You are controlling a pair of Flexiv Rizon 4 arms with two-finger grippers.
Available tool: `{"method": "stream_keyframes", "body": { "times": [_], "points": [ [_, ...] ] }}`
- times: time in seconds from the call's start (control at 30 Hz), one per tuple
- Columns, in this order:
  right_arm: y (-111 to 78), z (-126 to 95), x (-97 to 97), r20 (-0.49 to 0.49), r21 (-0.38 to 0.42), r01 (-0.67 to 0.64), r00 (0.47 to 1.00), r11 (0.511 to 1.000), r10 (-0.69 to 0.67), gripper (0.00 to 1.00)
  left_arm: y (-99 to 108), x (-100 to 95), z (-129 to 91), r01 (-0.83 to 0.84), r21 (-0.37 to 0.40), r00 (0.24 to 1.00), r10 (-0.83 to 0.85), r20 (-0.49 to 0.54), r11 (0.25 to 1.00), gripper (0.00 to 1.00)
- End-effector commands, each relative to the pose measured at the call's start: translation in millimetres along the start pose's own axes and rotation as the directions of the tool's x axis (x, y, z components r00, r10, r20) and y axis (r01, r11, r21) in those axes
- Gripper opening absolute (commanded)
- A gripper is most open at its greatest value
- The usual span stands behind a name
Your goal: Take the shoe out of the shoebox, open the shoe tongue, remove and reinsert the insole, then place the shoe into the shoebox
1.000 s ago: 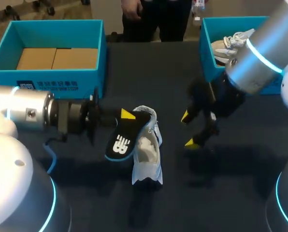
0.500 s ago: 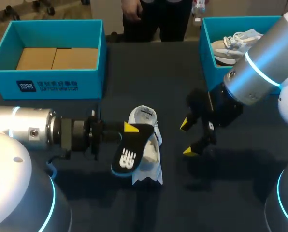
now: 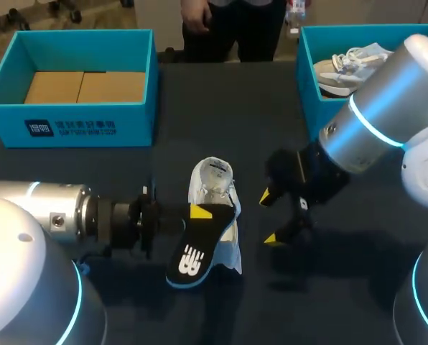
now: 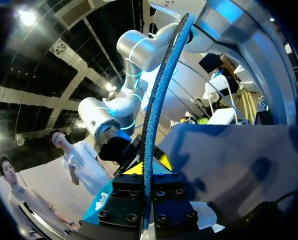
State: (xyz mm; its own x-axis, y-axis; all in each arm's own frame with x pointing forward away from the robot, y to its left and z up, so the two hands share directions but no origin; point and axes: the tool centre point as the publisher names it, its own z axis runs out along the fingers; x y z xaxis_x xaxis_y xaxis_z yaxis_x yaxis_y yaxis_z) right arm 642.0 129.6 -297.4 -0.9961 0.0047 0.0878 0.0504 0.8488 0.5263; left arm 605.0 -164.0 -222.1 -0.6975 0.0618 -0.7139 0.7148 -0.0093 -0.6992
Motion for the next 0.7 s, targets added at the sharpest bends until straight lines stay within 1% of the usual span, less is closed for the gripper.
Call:
{"method": "stream_keyframes", "body": {
  "times": [0.03,0.3,0.4,0.47,0.53,0.63,0.7],
  "points": [
    [-5.3,8.3,1.1,0.006,-0.017,0.001,1.0,1.0,-0.001,1.0,6.3,-0.2,-2.0,-0.002,0.012,1.0,0.002,-0.004,1.0,0.0],
    [-4.4,9.9,0.1,0.004,-0.012,0.003,1.0,1.0,-0.003,1.0,7.6,0.8,-1.3,0.003,0.014,1.0,-0.003,-0.007,1.0,0.0],
    [0.8,26.2,-7.5,0.02,0.014,0.02,1.0,1.0,-0.021,1.0,16.3,6.6,1.7,0.036,0.029,0.999,-0.037,0.003,0.999,0.0],
    [2.4,33.6,-11.3,0.03,0.033,0.026,0.999,0.999,-0.027,1.0,18.1,7.9,2.2,0.041,0.029,0.999,-0.042,0.007,0.999,0.0],
    [3.9,38.5,-15.5,0.035,0.026,0.034,0.999,0.999,-0.035,1.0,19.5,8.6,2.9,0.054,0.025,0.998,-0.055,0.013,0.998,0.0],
    [5.0,45.7,-22.1,0.036,0.042,0.038,0.999,0.998,-0.04,1.0,21.8,8.9,4.0,0.075,0.035,0.997,-0.076,0.018,0.997,0.0],
    [5.3,48.9,-24.5,0.035,0.069,0.044,0.998,0.997,-0.046,1.0,22.6,7.8,4.2,0.088,0.022,0.996,-0.089,0.024,0.996,0.0]
  ]
}}
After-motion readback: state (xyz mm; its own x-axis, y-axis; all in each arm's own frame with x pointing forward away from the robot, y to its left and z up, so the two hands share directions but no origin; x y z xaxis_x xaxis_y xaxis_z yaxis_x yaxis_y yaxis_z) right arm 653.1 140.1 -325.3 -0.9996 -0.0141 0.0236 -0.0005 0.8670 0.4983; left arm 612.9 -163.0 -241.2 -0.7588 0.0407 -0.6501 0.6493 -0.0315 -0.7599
